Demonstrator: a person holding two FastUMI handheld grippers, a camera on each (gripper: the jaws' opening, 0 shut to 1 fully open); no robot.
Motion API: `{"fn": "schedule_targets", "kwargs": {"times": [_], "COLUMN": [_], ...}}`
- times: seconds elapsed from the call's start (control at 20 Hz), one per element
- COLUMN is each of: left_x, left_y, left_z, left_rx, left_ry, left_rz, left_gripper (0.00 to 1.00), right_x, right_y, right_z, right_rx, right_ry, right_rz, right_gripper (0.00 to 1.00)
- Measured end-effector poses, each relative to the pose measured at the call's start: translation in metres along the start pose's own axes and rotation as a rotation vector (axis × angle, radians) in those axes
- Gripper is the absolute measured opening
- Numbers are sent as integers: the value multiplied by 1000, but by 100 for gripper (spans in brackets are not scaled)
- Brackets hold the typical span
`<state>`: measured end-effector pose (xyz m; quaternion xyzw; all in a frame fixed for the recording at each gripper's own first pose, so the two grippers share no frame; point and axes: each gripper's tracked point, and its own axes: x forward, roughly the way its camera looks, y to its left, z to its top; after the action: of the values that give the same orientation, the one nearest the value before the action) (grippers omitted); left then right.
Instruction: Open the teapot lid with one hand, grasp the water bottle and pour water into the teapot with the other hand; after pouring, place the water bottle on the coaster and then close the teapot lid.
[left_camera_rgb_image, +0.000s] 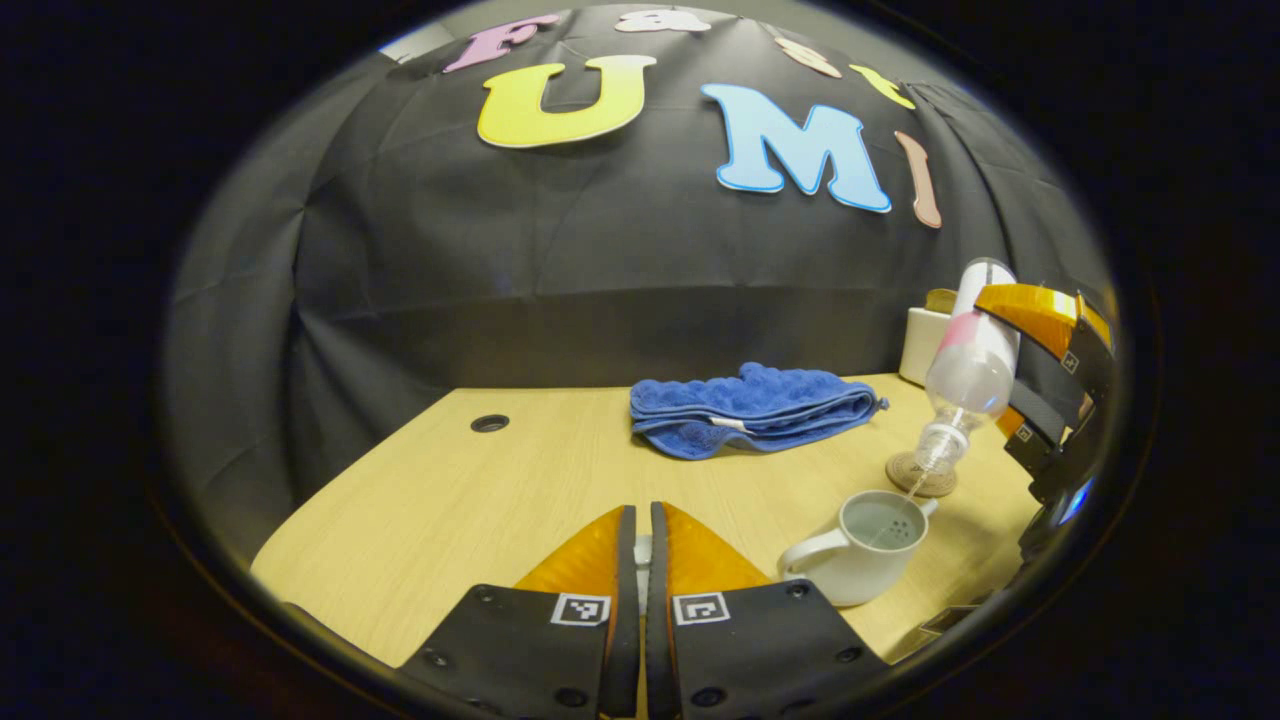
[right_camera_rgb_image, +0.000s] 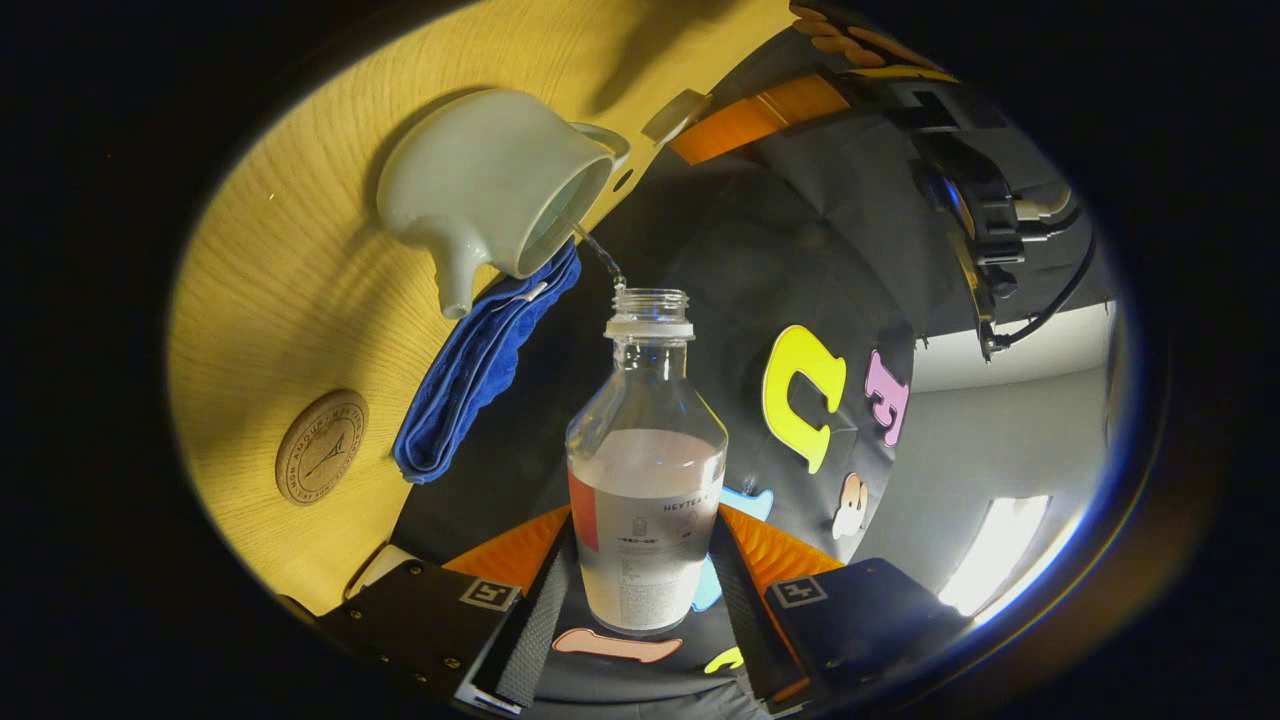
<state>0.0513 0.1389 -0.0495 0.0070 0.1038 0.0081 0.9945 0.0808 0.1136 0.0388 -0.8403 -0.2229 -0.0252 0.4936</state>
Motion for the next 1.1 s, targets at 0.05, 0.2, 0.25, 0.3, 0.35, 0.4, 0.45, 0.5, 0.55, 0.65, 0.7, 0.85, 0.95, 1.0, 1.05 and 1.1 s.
{"fn": "schedule_targets", "kwargs": {"times": [0.05,0.2,0.25,0.3,0.35,0.4,0.45,0.5,0.55,0.65,0.7,0.85,0.95,1.0,1.05,1.1], "left_x": [0,0,-1,0,0,0,0,-1,0,0,0,0,0,0,0,0], "left_y": [-1,0,0,0,0,0,0,1,1,1,1,1,0,0,0,0], "left_z": [-1,0,-1,-1,-1,0,0,0,-1,-1,-1,-1,-1,-1,-1,-1], "left_rx": [0,0,0,0,1,1,1,1,1,2,2,2,2,1,1,2], "left_ry": [0,2,2,2,2,2,2,2,1,2,3,4,4,4,4,4], "left_rz": [1,-1,-1,-1,0,1,2,2,3,3,3,1,1,1,1,1], "left_gripper": [10,10,10,10,9,9,10,9,9,9,9,9,9,9,9,9], "right_x": [0,0,0,0,0,0,0,-1,0,1,1,2,1,1,1,1], "right_y": [0,1,0,0,0,-1,-2,-3,-3,-5,-7,-10,-10,-9,-8,-8], "right_z": [-1,-1,-2,-2,-3,-3,-3,-3,-3,-4,-3,-2,-1,-1,-1,-1], "right_rx": [-4,-17,-24,-29,-31,-32,-34,-35,-35,-37,-42,-64,-78,-84,-84,-85], "right_ry": [0,-1,0,0,0,-1,-2,-3,-3,-5,-7,-13,-17,-19,-18,-19], "right_rz": [-2,-9,-14,-18,-20,-24,-30,-33,-33,-37,-43,-58,-63,-63,-62,-63], "right_gripper": [76,76,76,76,76,76,76,76,76,76,76,76,76,76,76,76]}}
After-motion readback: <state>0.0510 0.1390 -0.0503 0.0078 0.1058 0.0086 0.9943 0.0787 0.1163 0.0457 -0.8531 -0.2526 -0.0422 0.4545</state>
